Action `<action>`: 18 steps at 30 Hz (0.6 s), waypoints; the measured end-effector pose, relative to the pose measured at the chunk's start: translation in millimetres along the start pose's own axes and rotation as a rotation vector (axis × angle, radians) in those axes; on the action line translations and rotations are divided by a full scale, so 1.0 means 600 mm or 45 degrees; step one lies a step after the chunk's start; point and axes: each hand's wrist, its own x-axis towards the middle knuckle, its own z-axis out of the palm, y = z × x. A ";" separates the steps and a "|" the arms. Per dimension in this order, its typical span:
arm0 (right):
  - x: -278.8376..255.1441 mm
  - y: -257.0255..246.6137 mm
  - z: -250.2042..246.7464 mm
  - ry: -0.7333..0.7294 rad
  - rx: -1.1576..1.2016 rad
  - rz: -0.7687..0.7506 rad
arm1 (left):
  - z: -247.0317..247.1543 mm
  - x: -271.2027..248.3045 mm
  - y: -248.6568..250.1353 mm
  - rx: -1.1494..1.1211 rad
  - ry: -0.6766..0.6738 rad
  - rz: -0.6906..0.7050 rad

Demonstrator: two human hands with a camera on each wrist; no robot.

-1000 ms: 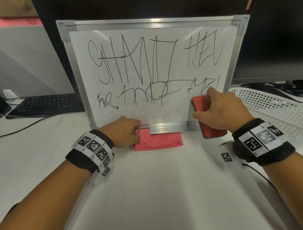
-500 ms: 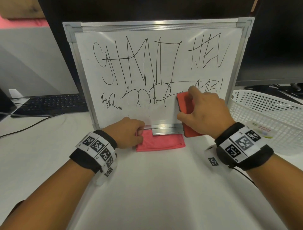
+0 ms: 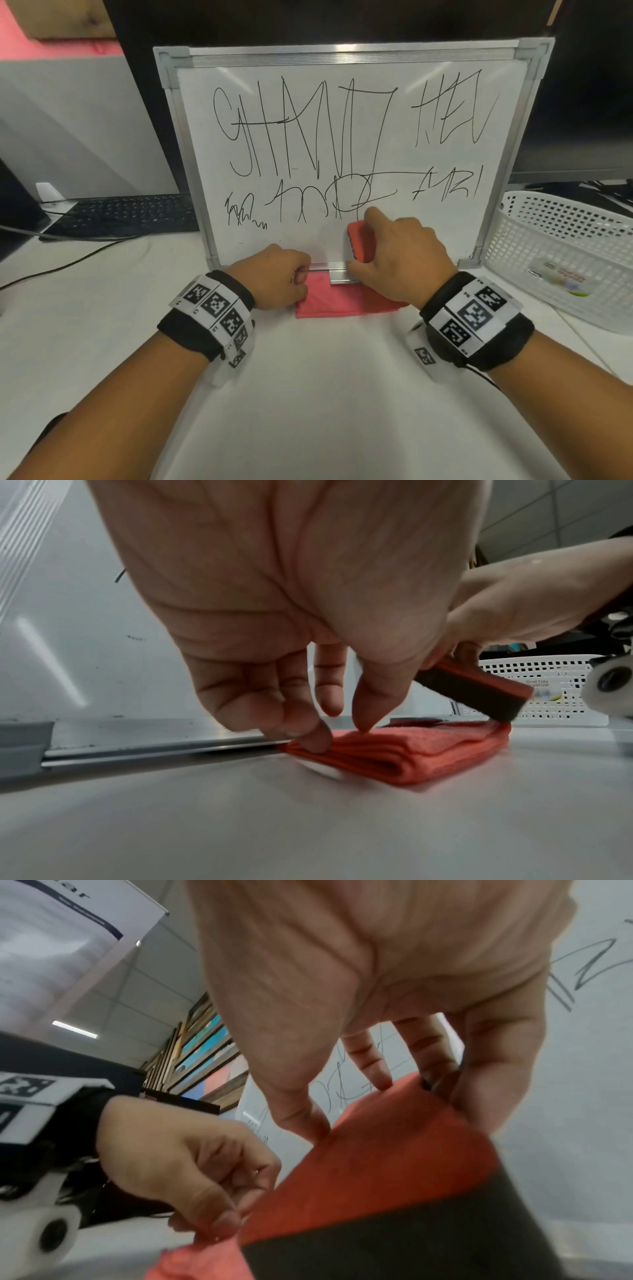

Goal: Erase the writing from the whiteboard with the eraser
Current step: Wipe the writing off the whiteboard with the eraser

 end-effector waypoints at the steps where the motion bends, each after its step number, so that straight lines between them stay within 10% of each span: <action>1: 0.000 -0.002 0.000 0.004 -0.004 0.002 | 0.000 0.000 -0.002 0.007 -0.001 -0.002; 18: 0.011 -0.027 -0.015 0.094 0.011 0.027 | 0.002 0.002 -0.015 0.018 0.020 0.016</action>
